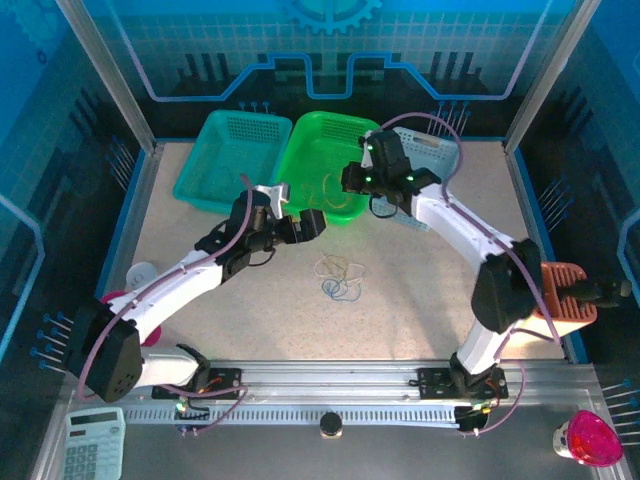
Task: Untangle the cables
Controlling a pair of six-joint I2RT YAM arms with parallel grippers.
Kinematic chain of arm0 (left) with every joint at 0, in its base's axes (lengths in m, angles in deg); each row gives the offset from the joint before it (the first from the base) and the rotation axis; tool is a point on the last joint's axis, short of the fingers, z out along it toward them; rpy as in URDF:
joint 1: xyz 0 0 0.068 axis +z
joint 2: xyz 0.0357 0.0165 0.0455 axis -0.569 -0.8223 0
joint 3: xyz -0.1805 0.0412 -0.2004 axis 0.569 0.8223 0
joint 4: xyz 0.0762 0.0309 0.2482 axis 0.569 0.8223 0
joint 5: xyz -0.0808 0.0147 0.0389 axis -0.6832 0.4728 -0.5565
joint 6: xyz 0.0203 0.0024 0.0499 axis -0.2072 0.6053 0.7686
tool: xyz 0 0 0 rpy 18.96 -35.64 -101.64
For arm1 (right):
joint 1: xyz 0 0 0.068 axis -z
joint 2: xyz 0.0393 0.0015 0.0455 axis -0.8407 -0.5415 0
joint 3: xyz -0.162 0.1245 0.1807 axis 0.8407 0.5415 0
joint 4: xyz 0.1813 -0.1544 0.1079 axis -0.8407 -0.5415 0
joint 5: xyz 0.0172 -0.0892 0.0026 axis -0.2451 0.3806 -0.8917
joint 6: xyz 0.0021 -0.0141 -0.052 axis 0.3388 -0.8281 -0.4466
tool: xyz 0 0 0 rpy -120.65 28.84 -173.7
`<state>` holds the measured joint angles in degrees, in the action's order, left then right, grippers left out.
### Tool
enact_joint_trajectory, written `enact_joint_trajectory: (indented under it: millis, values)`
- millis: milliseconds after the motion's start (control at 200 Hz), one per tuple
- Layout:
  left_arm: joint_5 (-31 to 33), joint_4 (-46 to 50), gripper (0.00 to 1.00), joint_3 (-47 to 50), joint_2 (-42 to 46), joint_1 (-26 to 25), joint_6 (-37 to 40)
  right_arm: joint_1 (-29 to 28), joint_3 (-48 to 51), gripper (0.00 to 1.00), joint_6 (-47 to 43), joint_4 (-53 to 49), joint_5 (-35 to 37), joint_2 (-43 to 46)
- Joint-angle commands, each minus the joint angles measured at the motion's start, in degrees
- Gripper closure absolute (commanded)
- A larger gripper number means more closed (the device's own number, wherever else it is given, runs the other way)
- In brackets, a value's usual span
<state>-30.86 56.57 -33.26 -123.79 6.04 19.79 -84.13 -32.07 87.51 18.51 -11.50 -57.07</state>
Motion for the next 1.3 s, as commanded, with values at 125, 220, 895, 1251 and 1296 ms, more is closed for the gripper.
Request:
enact_joint_trajectory:
  millis: [125,220,895,1251,1296]
  values:
    - [3.53,-1.72,0.01,1.38,1.82,0.6,-0.43,0.53,-7.19,0.9,-1.27,-2.16,1.71,-11.54]
    - [3.68,-2.04,0.01,1.48,1.56,0.55,-0.74,0.54,-8.48,0.56,-2.15,-3.45,0.82,-13.31]
    - [4.84,0.1,0.01,3.46,3.74,1.24,-2.45,-6.28,18.3,0.37,-9.0,1.4,2.18,18.39]
    - [3.71,-0.24,0.01,5.24,3.32,1.83,-6.33,-8.38,34.72,0.38,-15.33,6.41,-0.99,16.36]
    - [3.35,-0.15,0.01,5.16,3.13,1.94,-6.67,-8.83,34.78,0.38,-16.26,7.16,-0.82,14.36]
